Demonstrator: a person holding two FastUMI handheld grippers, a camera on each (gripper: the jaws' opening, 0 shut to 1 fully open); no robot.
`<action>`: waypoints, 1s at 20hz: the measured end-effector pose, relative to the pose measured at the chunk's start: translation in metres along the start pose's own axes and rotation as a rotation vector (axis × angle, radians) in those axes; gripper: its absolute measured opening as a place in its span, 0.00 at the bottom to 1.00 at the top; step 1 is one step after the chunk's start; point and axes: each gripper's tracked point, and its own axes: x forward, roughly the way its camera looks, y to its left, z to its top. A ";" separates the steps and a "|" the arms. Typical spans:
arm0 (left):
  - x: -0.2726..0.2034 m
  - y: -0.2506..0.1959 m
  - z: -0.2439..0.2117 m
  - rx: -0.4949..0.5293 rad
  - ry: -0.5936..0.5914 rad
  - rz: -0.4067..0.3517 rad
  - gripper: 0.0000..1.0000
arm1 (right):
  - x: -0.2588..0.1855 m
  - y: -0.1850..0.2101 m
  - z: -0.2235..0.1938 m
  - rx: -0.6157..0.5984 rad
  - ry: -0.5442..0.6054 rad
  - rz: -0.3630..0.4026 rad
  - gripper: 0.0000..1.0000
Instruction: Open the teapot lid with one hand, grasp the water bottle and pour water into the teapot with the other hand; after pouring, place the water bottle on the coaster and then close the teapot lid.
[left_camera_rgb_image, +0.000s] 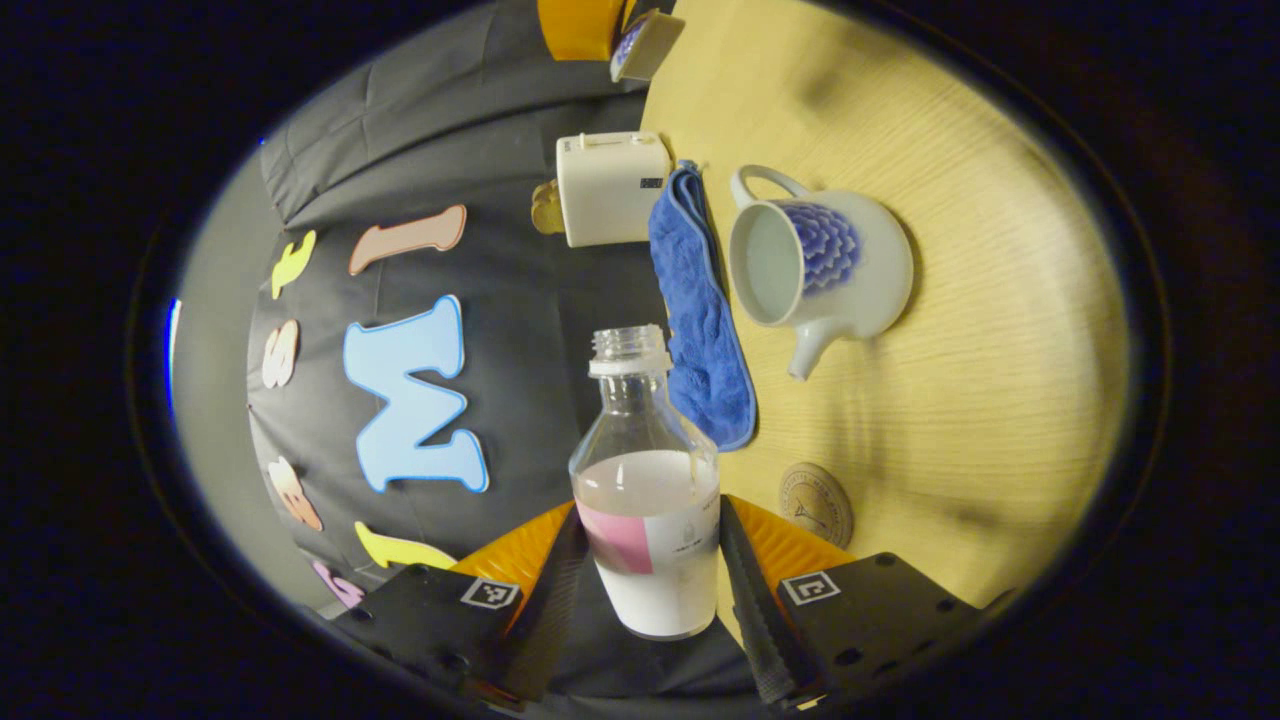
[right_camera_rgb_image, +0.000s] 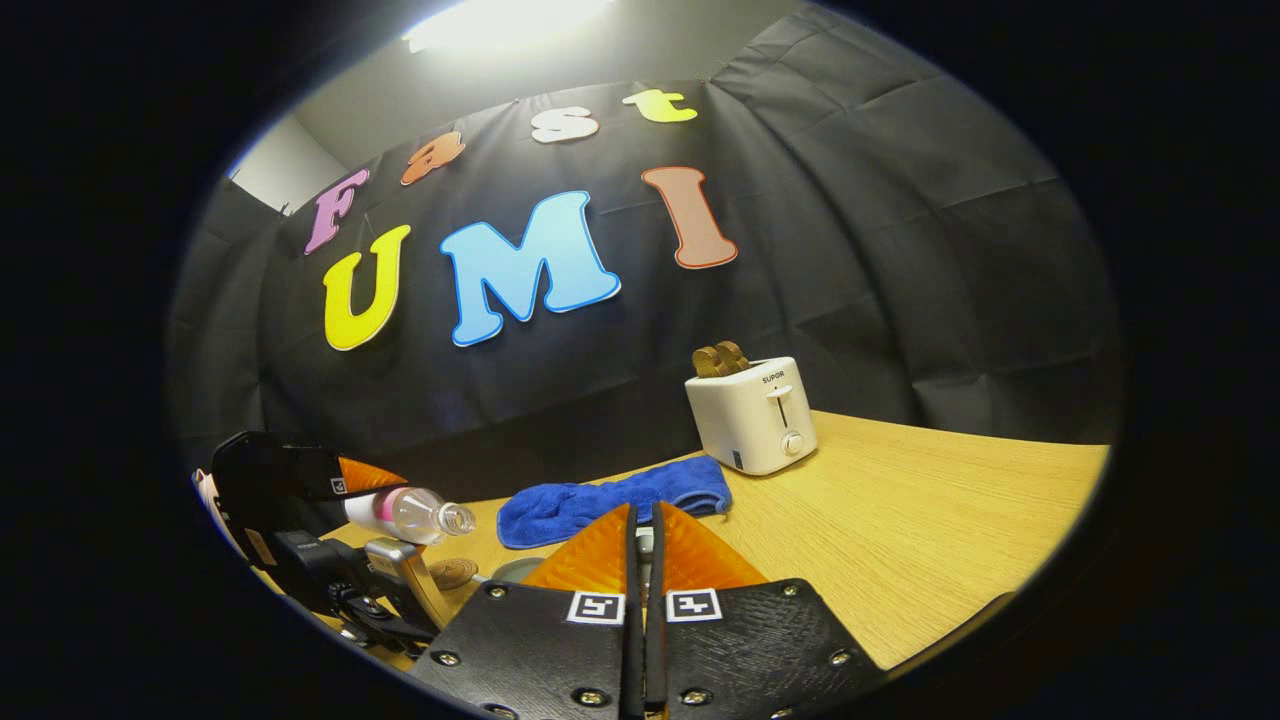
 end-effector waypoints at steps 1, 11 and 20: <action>0.000 -0.001 0.001 0.012 0.000 0.000 0.87 | 0.000 0.000 0.000 0.002 0.000 0.001 0.01; -0.002 -0.003 0.006 0.151 -0.012 0.011 0.87 | -0.001 0.003 0.001 0.000 -0.004 0.009 0.01; 0.002 -0.002 0.020 0.259 -0.046 0.010 0.87 | 0.000 0.003 -0.002 0.012 0.010 0.014 0.01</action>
